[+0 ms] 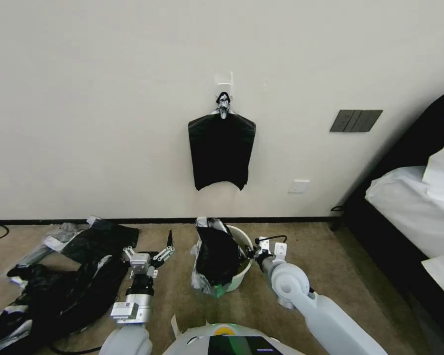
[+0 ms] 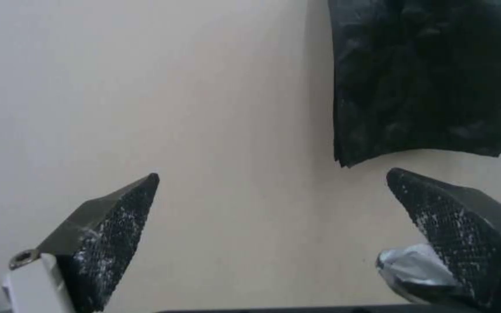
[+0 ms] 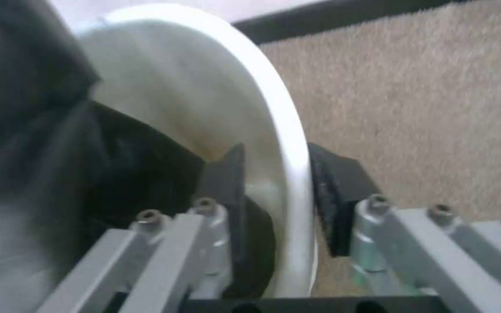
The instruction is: Place a trash bag onto the trash bin.
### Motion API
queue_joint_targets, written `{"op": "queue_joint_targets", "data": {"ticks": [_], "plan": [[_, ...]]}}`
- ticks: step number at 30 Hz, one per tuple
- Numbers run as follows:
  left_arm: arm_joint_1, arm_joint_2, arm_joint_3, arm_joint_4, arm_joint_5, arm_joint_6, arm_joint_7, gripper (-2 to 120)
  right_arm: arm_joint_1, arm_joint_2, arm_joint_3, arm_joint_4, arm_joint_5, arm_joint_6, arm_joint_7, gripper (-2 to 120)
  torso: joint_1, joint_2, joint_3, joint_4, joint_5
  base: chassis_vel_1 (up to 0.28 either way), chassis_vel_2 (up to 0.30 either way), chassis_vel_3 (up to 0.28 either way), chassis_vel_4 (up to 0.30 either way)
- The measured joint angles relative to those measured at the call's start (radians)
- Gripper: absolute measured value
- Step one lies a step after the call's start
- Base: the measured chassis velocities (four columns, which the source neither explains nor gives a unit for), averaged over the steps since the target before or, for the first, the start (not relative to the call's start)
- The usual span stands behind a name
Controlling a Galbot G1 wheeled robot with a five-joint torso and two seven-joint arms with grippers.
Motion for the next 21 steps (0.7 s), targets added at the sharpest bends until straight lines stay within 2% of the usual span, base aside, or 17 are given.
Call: {"op": "queue_joint_targets", "data": {"ticks": [2,3,7,12,14,18,21], "plan": [[-0.003,0.001,0.001,0.0,0.0,0.0,0.0,100,-0.006,-0.015,0.018,0.023,-0.004,0.0,0.0,39,0.0,0.0,0.0,0.0,-0.0001,0.0,0.0,0.0,0.0],[-0.003,0.001,0.001,0.0,0.0,0.0,0.0,100,-0.006,-0.015,0.018,0.023,-0.004,0.0,0.0,39,0.0,0.0,0.0,0.0,-0.0001,0.0,0.0,0.0,0.0],[-0.009,0.003,0.004,0.005,-0.002,0.0,-0.002,100,-0.028,-0.044,0.064,0.073,-0.04,0.014,-0.016,59,0.0,0.0,0.0,0.0,-0.0001,0.0,0.0,0.0,0.0],[-0.012,0.004,0.004,0.007,-0.004,0.0,-0.002,100,-0.045,-0.06,0.098,0.103,-0.086,0.037,-0.051,71,0.0,0.0,0.0,0.0,-0.0001,0.0,0.0,0.0,0.0],[-0.012,0.006,0.004,0.008,-0.005,0.0,-0.002,100,-0.062,-0.078,0.123,0.125,-0.126,0.064,-0.103,82,0.0,0.0,0.0,0.0,0.0,0.0,0.0,0.0,0.0],[-0.015,0.009,0.004,0.01,-0.006,0.002,-0.002,100,-0.097,-0.106,0.151,0.162,-0.113,0.071,-0.174,96,0.0,0.0,0.0,0.0001,-0.0002,0.0,0.0,0.0,0.0],[-0.023,0.009,0.01,0.011,-0.006,0.006,-0.002,100,-0.149,-0.127,0.153,0.182,-0.127,0.063,-0.235,100,0.0,0.0,0.0,-0.0001,-0.0001,0.0,0.0,0.0,0.0]]}}
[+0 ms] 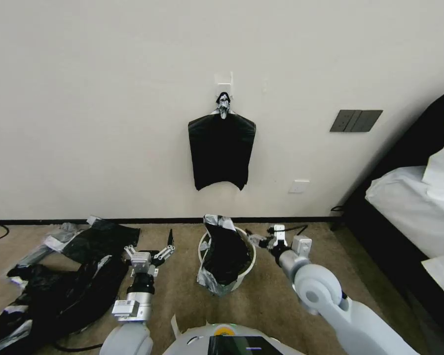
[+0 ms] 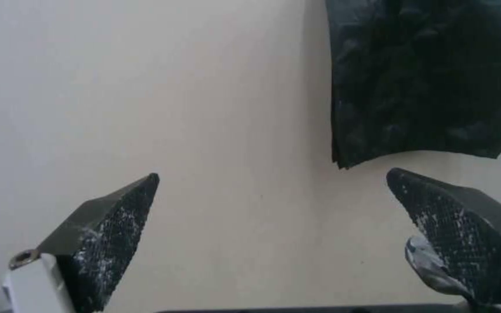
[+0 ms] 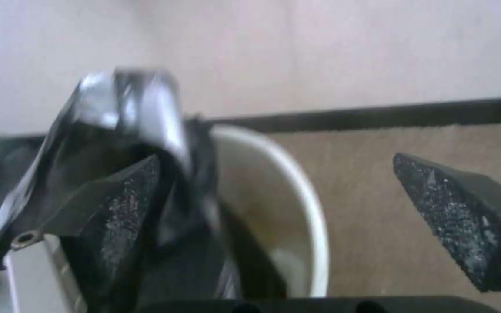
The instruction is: Place a trash bag onto the trash bin.
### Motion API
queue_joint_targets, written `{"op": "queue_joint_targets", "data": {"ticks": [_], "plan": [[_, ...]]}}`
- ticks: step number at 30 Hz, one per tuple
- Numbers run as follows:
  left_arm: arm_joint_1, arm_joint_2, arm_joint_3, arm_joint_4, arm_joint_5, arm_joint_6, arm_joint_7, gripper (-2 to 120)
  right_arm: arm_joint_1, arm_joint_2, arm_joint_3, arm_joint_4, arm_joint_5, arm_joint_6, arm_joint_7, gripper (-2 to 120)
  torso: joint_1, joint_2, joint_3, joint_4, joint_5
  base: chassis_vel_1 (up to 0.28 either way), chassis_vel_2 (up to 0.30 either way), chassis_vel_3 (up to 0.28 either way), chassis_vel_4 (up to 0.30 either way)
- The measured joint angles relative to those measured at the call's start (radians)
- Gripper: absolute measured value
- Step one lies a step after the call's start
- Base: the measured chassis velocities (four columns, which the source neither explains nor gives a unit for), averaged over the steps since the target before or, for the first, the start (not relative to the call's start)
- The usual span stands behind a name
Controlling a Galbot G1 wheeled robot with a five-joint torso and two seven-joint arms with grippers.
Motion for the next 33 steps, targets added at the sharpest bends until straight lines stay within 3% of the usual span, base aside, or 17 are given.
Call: {"op": "queue_joint_targets", "data": {"ticks": [5,9,20,29,30,33], "plan": [[-0.013,0.0,0.01,0.001,0.0,0.01,0.0,100,-0.031,-0.012,-0.034,-0.007,-0.068,-0.008,-0.062,96,0.0,0.0,0.0,0.0,0.0,0.0,0.0,0.0,0.0],[-0.016,0.002,0.014,0.001,0.0,0.012,0.0,100,-0.012,-0.025,-0.078,-0.026,-0.113,-0.01,-0.089,84,0.0,0.0,0.0,0.0002,0.0001,0.0,0.0,0.0,0.0],[-0.016,0.004,0.02,0.002,-0.001,0.012,0.001,100,0.034,-0.049,-0.132,-0.075,-0.126,-0.04,-0.102,39,0.0,0.0,0.0,0.0001,0.0,0.0,0.0,0.0,0.0],[-0.024,0.002,0.031,0.005,0.0,0.012,0.001,100,0.038,-0.058,-0.141,-0.073,-0.103,-0.049,-0.099,13,0.0,0.0,0.0,0.0001,0.0,0.0,0.0,0.0,0.0],[-0.025,0.002,0.032,0.005,0.0,0.013,0.001,100,0.043,-0.06,-0.143,-0.071,-0.093,-0.053,-0.096,4,0.0,0.0,0.0,0.0001,0.0,0.0,0.0,0.0,0.0],[-0.024,0.002,0.033,0.005,0.001,0.013,0.002,100,0.048,-0.061,-0.144,-0.067,-0.082,-0.056,-0.091,0,0.0,0.0,0.0,0.0001,0.0,0.0,0.0,0.0,0.0]]}}
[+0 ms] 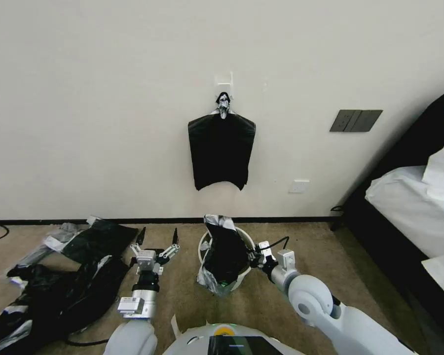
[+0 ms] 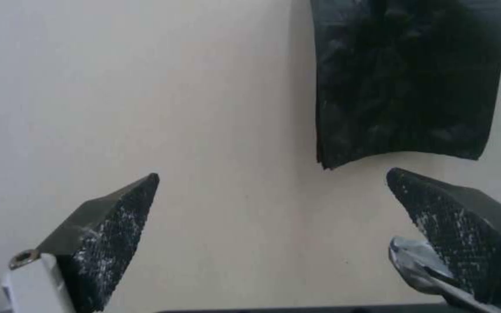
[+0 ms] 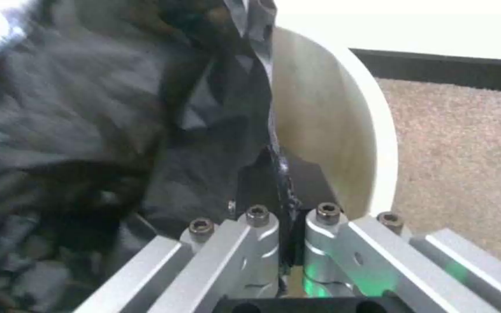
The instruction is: Place a trash bag onto the trash bin.
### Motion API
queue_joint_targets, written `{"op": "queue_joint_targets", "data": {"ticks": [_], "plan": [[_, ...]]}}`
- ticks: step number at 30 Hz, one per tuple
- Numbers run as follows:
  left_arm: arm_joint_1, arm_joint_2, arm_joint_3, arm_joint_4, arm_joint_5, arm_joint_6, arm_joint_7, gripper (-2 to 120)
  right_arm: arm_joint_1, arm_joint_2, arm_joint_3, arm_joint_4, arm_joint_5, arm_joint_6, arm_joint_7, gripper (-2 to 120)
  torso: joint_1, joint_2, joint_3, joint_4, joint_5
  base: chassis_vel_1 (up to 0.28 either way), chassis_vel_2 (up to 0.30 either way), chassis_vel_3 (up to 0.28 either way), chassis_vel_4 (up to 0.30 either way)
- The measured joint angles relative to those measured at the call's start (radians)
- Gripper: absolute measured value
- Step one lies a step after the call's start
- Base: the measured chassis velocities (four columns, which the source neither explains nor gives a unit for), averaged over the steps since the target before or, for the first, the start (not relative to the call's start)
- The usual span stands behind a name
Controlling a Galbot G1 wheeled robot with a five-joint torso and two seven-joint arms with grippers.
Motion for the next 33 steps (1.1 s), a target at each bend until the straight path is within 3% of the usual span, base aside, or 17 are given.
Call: {"op": "queue_joint_targets", "data": {"ticks": [10,18,21,24,26,27,30,33], "plan": [[0.01,0.045,0.024,-0.012,0.035,0.009,0.005,100,0.121,-0.002,-0.051,0.078,0.166,-0.067,0.117,0,0.0,0.0,0.0,0.0001,-0.0001,0.0,0.0,0.0,0.0],[-0.045,0.142,0.12,-0.014,0.089,0.105,0.01,100,0.215,0.041,-0.148,0.065,0.221,-0.074,0.186,0,0.0,0.0,0.0,0.0,0.0,0.0,0.0,0.0,0.0],[-0.123,0.214,0.166,-0.025,0.071,0.225,0.014,100,0.249,0.07,-0.188,0.054,0.221,-0.072,0.195,0,0.0,0.0,0.0,-0.0001,0.0,0.0,0.0,0.0,0.0],[-0.148,0.237,0.179,-0.029,0.045,0.28,0.013,100,0.26,0.073,-0.199,0.054,0.22,-0.072,0.197,0,0.0,0.0,0.0,0.0,-0.0002,0.0,0.0,0.0,0.0],[-0.209,0.289,0.22,-0.035,-0.049,0.406,0.004,100,0.277,0.074,-0.214,0.053,0.22,-0.072,0.201,0,0.0,0.0,0.0,0.0001,0.0,0.0,0.0,0.0,0.0],[-0.209,0.289,0.22,-0.035,-0.049,0.406,0.004,100,0.277,0.074,-0.214,0.053,0.22,-0.072,0.201,0,0.0,0.0,0.0,0.0001,0.0,0.0,0.0,0.0,0.0],[-0.304,0.332,0.298,-0.035,-0.183,0.554,-0.025,100,0.283,0.069,-0.218,0.056,0.219,-0.072,0.204,0,0.0,0.0,0.0,0.0001,0.0,0.0,0.0,0.0,0.0],[-0.368,0.34,0.341,-0.026,-0.236,0.598,-0.043,100,0.284,0.066,-0.218,0.059,0.219,-0.071,0.204,0,0.0,0.0,0.0,0.0001,-0.0002,0.0,0.0,0.0,0.0]]}}
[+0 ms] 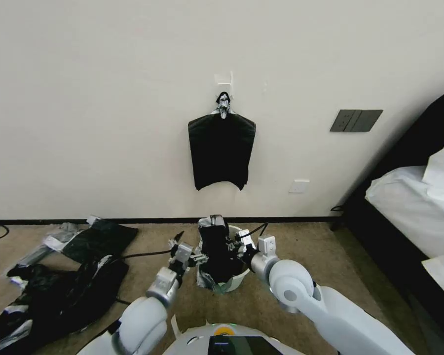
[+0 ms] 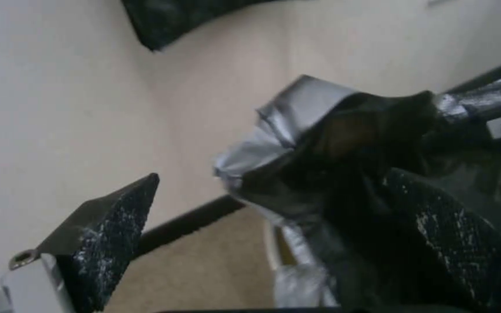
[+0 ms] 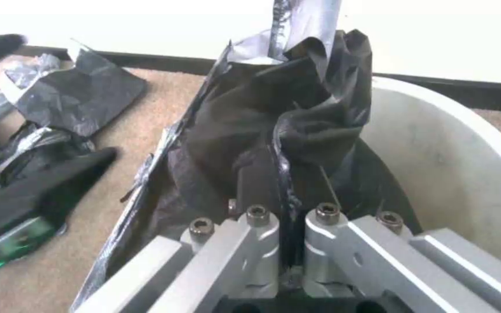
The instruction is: Place a trash bag onto the trash bin.
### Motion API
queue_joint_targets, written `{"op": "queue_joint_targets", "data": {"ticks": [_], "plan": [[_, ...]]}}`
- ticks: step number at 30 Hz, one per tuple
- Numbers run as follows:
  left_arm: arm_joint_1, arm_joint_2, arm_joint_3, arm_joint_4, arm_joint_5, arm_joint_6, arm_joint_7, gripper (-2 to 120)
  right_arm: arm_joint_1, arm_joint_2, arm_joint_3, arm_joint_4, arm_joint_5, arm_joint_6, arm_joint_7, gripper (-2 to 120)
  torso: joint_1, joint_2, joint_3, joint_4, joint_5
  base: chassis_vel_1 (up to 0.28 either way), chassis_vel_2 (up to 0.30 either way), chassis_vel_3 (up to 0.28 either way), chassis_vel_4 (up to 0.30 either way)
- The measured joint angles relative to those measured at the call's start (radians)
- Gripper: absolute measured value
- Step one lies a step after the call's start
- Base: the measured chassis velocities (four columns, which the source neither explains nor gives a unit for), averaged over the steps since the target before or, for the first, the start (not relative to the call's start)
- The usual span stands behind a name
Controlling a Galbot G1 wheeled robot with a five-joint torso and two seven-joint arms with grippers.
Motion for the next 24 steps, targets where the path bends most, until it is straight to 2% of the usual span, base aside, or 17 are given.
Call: {"op": "queue_joint_targets", "data": {"ticks": [3,4,7,8,12,13,16,17,19,24], "plan": [[-0.118,0.007,0.062,0.015,-0.061,0.071,-0.029,100,0.007,-0.006,-0.005,0.001,0.0,0.0,0.002,0,0.0,0.0,0.0,-0.0005,0.0002,0.0,0.0,0.0,0.0],[-0.118,0.007,0.062,0.015,-0.061,0.071,-0.029,100,0.007,-0.006,-0.005,0.001,0.0,0.0,0.002,0,0.0,0.0,0.0,-0.0005,0.0002,0.0,0.0,0.0,0.0],[-0.186,0.014,0.109,0.03,-0.079,0.172,-0.047,100,0.014,-0.01,-0.009,0.001,0.001,0.0,0.004,0,0.0,0.0,0.0,0.0,0.0003,0.0,0.0,0.0,0.0],[-0.186,0.014,0.109,0.03,-0.079,0.172,-0.047,100,0.014,-0.01,-0.009,0.001,0.001,0.0,0.004,0,0.0,0.0,0.0,0.0,0.0003,0.0,0.0,0.0,0.0],[-0.245,0.011,0.171,0.067,-0.083,0.284,-0.076,100,0.014,-0.01,-0.015,0.0,0.001,0.0,0.005,0,0.0,0.0,0.0,0.0,0.0003,0.0,0.0,0.0,0.0],[-0.245,0.011,0.171,0.067,-0.083,0.284,-0.076,100,0.014,-0.01,-0.015,0.0,0.001,0.0,0.005,0,0.0,0.0,0.0,0.0,0.0003,0.0,0.0,0.0,0.0],[-0.29,-0.012,0.203,0.099,-0.147,0.353,-0.131,100,0.014,-0.008,-0.019,0.0,0.0,0.0,0.005,0,0.0,0.0,0.0,-0.0001,0.0002,0.0,0.0,0.0,0.0],[-0.29,-0.012,0.203,0.099,-0.147,0.353,-0.131,100,0.014,-0.008,-0.019,0.0,0.0,0.0,0.005,0,0.0,0.0,0.0,-0.0001,0.0002,0.0,0.0,0.0,0.0],[-0.31,-0.025,0.209,0.116,-0.207,0.368,-0.171,100,0.016,-0.009,-0.022,0.0,0.0,0.0,0.005,0,0.0,0.0,0.0,-0.0002,0.0002,0.0,0.0,0.0,0.0],[-0.319,-0.025,0.191,0.144,-0.262,0.375,-0.2,100,0.018,-0.012,-0.025,0.0,0.0,0.0,0.005,0,0.0,0.0,0.0,-0.0002,0.0,0.0,0.0,0.0,0.0]]}}
